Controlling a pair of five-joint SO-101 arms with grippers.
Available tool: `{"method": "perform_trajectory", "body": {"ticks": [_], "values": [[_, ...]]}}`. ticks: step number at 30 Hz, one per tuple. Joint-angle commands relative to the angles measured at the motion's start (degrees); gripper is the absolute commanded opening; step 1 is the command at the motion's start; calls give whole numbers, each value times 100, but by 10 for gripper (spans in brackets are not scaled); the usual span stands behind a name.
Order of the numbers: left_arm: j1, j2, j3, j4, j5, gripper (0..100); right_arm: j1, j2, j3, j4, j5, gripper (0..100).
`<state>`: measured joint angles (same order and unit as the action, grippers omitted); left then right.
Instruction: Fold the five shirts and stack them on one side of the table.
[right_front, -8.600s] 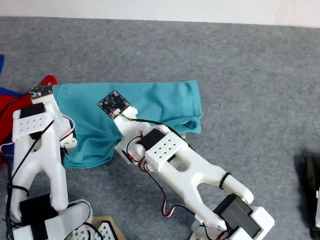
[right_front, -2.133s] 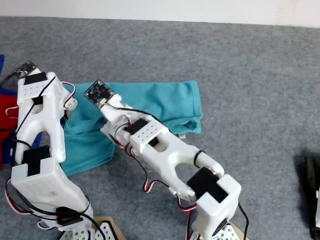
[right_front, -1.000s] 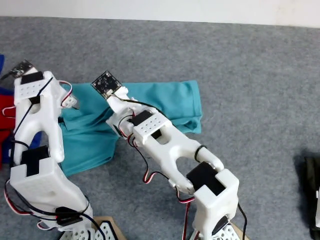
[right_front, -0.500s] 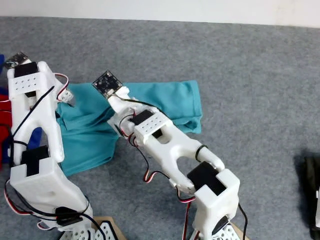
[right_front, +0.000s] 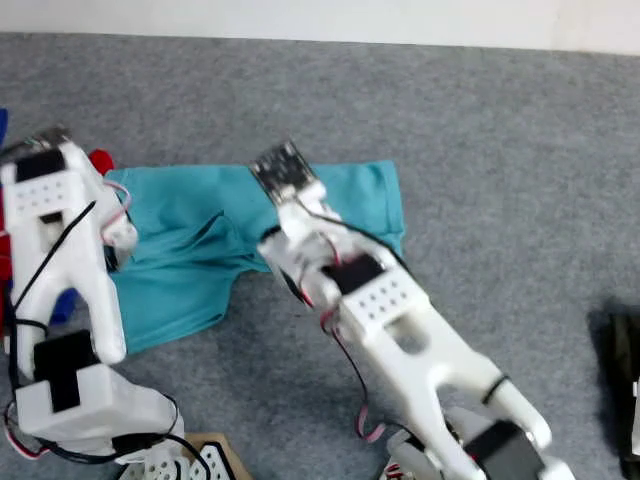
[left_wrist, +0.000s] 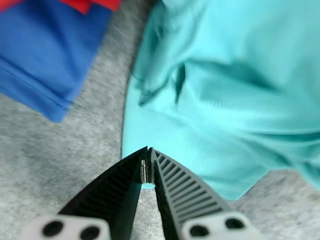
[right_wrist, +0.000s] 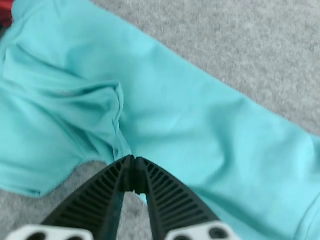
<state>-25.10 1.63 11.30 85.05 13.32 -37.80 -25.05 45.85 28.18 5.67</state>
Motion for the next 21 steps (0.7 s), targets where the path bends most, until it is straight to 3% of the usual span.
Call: {"method": "perform_trajectory", "body": {"ticks": [1,4,13,21], "values": [[479,-391,1059,-1037,-149,6,66,-549,462,-444,-79,6],[602,-321,1262,-1609,-114,6,66,-585,505,-488,-79,6],[673,1182,-259,-1635,-105,6,66,-602,514,-488,-79,6],[673,1991,-1982,-580,413,6,48,-593,514,-497,-79,6]]}}
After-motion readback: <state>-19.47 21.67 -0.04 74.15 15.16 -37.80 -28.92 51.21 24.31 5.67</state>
